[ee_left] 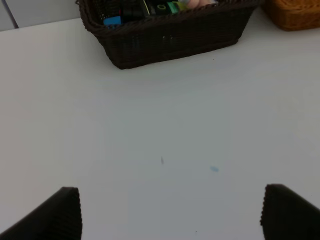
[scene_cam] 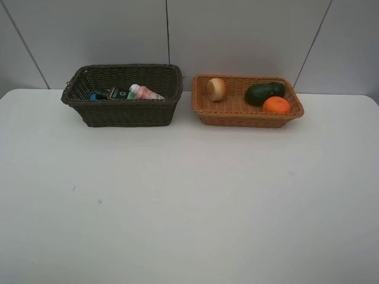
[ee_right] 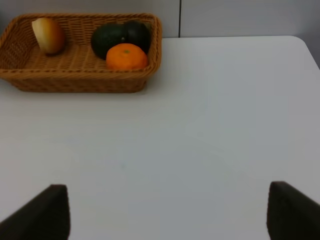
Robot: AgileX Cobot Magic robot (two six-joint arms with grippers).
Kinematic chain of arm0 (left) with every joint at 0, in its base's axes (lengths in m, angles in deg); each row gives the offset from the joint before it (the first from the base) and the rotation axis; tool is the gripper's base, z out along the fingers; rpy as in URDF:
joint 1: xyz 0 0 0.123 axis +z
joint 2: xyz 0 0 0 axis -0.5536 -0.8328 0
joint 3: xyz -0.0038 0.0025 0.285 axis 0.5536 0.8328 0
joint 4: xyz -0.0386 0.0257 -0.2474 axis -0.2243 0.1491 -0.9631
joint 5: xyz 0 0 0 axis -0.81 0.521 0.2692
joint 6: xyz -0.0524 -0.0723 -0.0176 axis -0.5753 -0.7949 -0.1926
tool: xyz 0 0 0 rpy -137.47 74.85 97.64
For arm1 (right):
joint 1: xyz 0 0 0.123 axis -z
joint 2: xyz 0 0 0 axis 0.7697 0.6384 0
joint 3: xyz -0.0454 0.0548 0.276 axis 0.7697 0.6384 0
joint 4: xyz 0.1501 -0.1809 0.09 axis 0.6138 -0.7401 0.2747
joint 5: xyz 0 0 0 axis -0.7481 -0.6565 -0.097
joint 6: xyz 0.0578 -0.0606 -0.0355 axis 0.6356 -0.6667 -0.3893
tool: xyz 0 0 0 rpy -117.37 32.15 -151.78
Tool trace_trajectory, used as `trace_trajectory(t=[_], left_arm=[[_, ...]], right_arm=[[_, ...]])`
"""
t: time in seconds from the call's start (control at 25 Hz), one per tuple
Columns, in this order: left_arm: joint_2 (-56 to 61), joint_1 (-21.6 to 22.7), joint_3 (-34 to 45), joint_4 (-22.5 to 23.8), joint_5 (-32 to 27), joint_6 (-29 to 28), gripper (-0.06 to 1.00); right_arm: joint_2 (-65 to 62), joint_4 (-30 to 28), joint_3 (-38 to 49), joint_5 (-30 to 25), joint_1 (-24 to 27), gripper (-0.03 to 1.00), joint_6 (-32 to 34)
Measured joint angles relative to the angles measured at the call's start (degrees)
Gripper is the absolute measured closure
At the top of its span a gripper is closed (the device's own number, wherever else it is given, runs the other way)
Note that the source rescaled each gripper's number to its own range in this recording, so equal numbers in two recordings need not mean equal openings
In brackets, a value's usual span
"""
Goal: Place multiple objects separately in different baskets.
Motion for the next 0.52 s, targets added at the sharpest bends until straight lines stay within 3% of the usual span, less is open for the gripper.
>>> trace_trajectory(t=[0.52], left_arm=[[0.0, 0.0, 0.0, 0.0, 0.0, 0.0, 0.06]], right_arm=[[0.0, 0.0, 0.0, 0.0, 0.0, -0.03, 0.0]])
